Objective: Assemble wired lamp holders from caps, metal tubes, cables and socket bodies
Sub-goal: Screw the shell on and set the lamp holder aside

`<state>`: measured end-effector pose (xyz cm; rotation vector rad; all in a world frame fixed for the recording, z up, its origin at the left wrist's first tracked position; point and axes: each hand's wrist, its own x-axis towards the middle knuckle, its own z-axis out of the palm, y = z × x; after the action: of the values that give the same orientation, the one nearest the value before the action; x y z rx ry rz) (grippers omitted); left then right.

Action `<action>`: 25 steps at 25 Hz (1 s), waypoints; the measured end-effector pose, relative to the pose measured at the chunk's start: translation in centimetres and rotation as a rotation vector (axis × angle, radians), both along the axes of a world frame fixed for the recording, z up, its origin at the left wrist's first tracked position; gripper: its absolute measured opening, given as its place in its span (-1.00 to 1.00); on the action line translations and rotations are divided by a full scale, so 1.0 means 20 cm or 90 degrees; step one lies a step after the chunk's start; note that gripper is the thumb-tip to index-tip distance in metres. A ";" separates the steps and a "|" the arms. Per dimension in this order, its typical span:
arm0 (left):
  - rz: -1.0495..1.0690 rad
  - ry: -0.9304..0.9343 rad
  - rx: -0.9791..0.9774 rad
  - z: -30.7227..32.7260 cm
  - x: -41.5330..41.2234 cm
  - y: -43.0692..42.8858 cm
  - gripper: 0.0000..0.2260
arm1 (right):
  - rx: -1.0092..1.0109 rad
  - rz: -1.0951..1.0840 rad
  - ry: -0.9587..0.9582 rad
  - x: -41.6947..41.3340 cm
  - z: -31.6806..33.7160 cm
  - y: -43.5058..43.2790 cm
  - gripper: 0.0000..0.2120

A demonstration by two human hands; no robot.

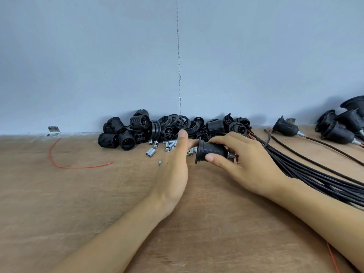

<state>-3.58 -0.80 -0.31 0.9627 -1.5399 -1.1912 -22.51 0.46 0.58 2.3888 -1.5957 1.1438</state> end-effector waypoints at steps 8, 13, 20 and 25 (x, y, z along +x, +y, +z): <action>0.106 -0.060 -0.077 0.01 0.01 0.06 -0.41 | -0.033 -0.047 -0.092 -0.02 0.00 -0.02 -0.56; 0.016 0.000 -0.001 -0.01 0.00 -0.01 -0.30 | -0.019 0.015 -0.042 -0.01 -0.01 -0.01 -0.58; 0.046 0.008 -0.055 -0.01 0.01 0.02 -0.37 | -0.025 -0.066 -0.036 -0.03 0.00 -0.01 -0.53; 0.068 -0.045 -0.040 0.01 0.03 0.02 -0.30 | -0.047 -0.060 -0.046 -0.02 0.01 0.00 -0.57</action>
<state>-2.98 -0.38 -0.19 1.0430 -1.5519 -1.0375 -22.86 0.51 0.75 2.2260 -1.6365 1.2608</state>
